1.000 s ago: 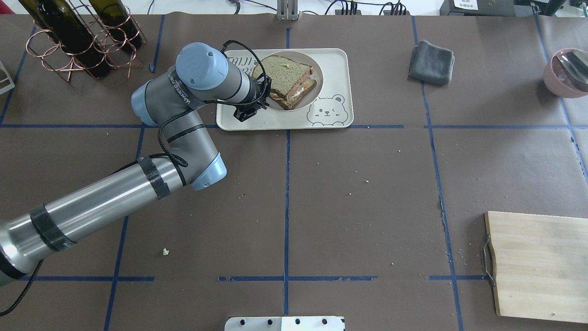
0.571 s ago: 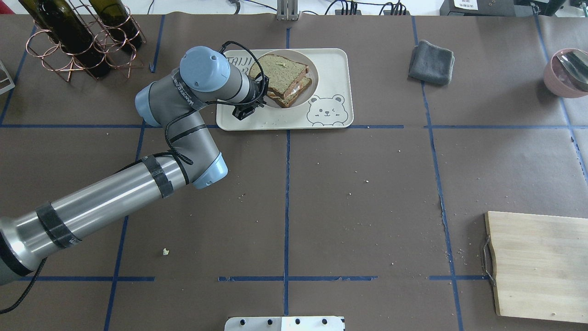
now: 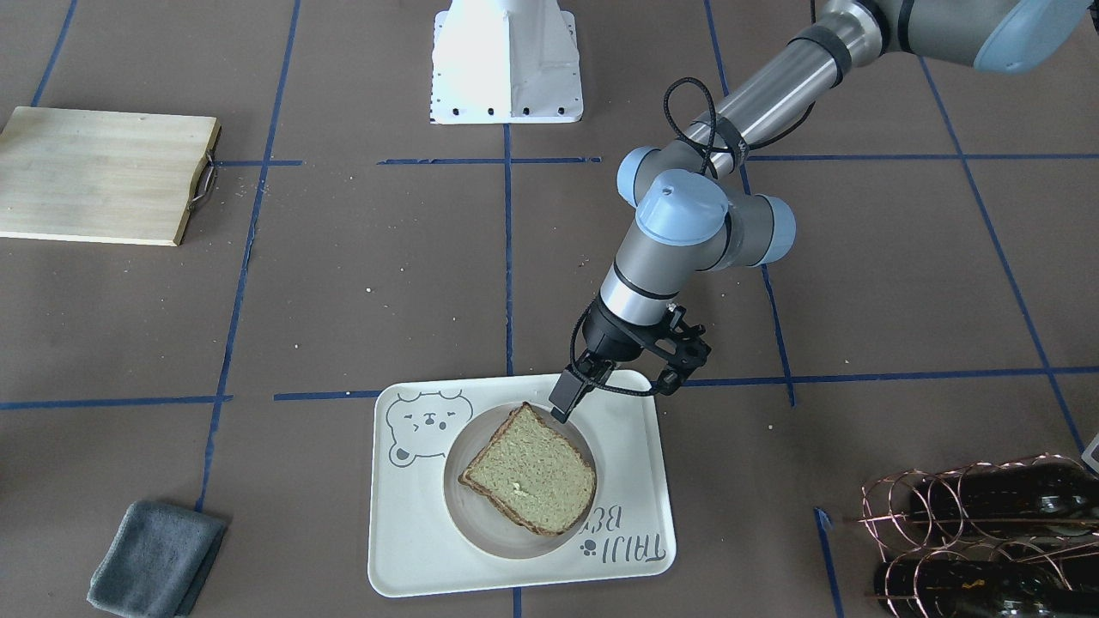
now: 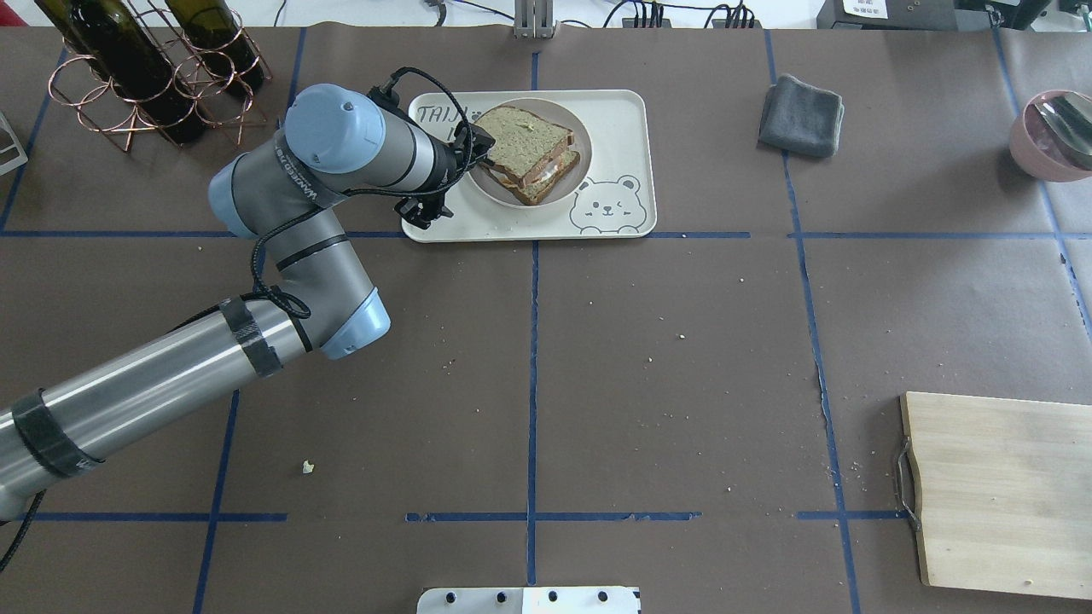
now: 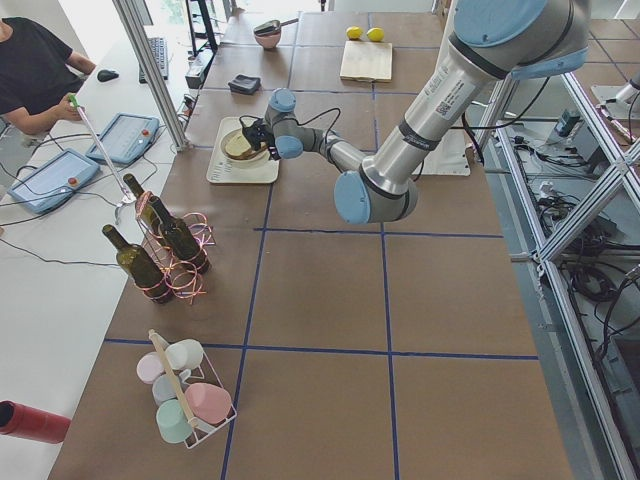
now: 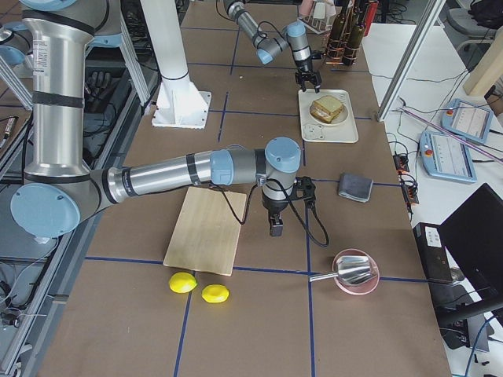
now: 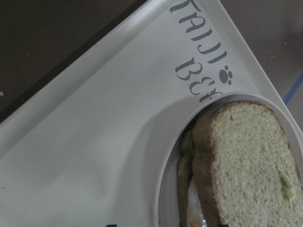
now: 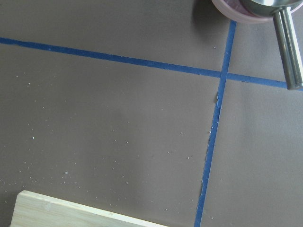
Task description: Make sandwich and place on tray
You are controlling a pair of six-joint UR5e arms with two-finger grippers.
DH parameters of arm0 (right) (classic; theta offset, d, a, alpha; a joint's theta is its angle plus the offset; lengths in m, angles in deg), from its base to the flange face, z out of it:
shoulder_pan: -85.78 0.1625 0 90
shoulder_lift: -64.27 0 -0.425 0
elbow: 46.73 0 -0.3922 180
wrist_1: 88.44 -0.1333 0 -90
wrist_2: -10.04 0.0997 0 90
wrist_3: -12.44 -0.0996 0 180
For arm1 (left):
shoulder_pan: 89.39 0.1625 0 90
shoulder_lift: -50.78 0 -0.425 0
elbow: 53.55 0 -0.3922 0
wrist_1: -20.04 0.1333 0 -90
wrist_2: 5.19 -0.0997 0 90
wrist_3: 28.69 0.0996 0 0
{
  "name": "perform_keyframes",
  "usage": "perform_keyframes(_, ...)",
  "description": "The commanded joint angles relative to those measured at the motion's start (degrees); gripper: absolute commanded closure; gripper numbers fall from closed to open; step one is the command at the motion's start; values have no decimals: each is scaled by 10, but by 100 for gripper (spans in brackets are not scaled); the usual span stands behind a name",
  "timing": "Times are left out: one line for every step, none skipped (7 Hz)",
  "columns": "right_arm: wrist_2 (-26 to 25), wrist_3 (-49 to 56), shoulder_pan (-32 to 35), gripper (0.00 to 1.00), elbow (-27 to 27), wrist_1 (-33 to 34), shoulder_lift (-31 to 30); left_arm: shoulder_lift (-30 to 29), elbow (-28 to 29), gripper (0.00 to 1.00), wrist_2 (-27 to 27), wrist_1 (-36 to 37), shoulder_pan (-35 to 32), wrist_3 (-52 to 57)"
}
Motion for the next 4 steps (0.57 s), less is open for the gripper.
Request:
perform_keyframes(0,1,11,0,0,1,-4,92,-168,0,16,94,-8,158)
perform_keyframes(1,2,19,0,0,0,-6,133,-233,0,18,126,-26,230)
perform_keyframes(0,2,24,0,-1,1,-7,153,-268,0,19,179,-46,351)
perform_keyframes(-1,2,33,0,-7,1,-8,183,-303,0,18,222,-68,453)
